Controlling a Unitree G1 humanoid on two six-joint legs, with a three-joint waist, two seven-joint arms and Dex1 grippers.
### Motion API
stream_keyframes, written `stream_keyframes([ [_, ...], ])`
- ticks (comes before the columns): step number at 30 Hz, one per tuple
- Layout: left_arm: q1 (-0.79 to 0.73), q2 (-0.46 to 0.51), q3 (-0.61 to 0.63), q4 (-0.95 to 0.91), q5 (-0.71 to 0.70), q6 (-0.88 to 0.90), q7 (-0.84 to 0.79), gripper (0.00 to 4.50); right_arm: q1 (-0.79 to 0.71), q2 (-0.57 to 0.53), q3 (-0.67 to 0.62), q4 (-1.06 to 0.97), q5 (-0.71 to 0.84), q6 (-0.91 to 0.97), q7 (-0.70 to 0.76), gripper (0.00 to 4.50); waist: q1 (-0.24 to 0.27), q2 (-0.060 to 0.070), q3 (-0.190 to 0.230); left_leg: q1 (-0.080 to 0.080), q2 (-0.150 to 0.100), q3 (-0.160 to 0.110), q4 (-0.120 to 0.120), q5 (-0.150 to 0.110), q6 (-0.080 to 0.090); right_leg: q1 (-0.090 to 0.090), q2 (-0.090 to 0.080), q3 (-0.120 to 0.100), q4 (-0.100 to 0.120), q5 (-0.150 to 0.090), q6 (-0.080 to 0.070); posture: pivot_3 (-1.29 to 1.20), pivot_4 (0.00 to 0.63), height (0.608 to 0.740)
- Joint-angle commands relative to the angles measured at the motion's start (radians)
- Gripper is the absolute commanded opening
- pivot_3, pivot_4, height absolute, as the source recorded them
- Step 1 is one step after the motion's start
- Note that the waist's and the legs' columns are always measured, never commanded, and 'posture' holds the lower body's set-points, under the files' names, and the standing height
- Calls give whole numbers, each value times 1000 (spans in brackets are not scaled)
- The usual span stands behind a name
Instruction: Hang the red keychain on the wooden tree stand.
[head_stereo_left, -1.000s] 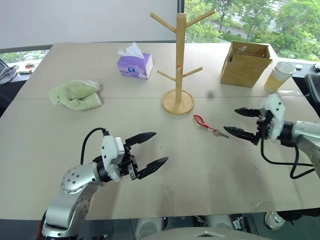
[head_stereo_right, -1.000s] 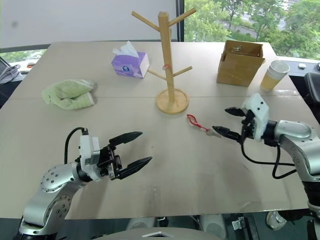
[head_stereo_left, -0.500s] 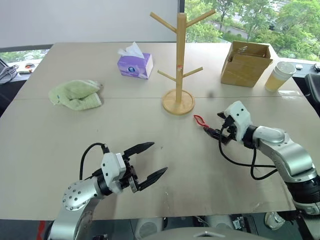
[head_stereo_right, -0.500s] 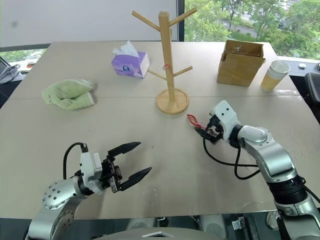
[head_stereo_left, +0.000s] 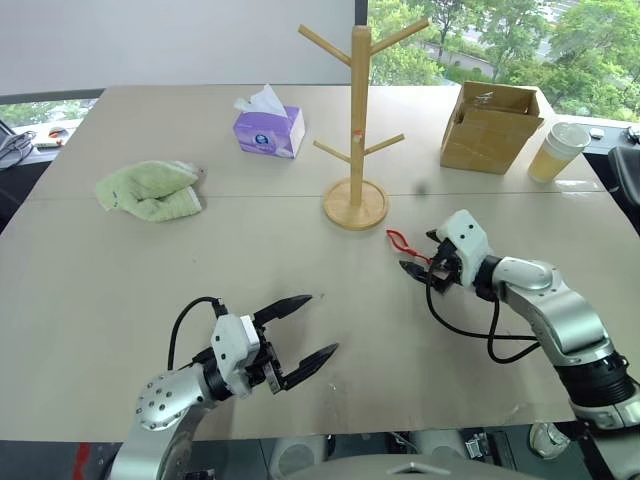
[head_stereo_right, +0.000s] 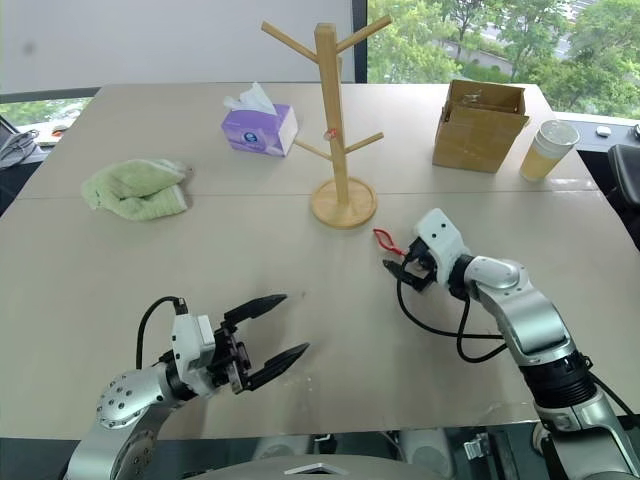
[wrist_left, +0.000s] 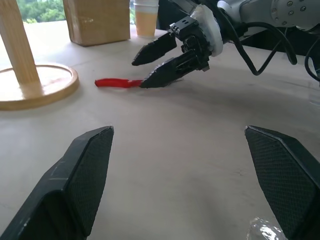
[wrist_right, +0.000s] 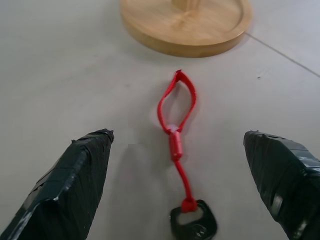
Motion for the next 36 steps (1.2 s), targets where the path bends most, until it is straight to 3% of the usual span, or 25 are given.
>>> stream_keyframes([
  [1,10,10,-6,-42,-17,17,7,4356,-10,12,-2,4,-13,-34,10,4500,0,0,0,0,0,0,0,0,0,0,0,0,0,0,0,0,150,740],
  [15,4,18,-5,-57,-27,51,26,4356,-22,71,-31,92,4,-37,46,4500,-1,0,0,0,0,0,0,0,0,0,0,0,0,0,0,0,150,740],
  [25,-7,16,-4,-48,-24,53,40,4397,-21,60,-33,103,-16,-66,55,124,-1,0,0,0,0,0,0,0,0,0,0,0,0,0,0,0,150,740],
  [31,-51,29,28,-55,-41,94,72,4397,-23,45,-52,88,-16,-141,86,124,1,0,0,0,0,0,0,0,0,0,0,0,0,0,0,0,150,740],
  [36,-282,92,165,-51,-219,316,188,4397,-53,16,-83,31,-26,-326,138,124,1,0,1,-1,0,-2,0,0,0,0,0,-1,0,0,0,0,150,740],
])
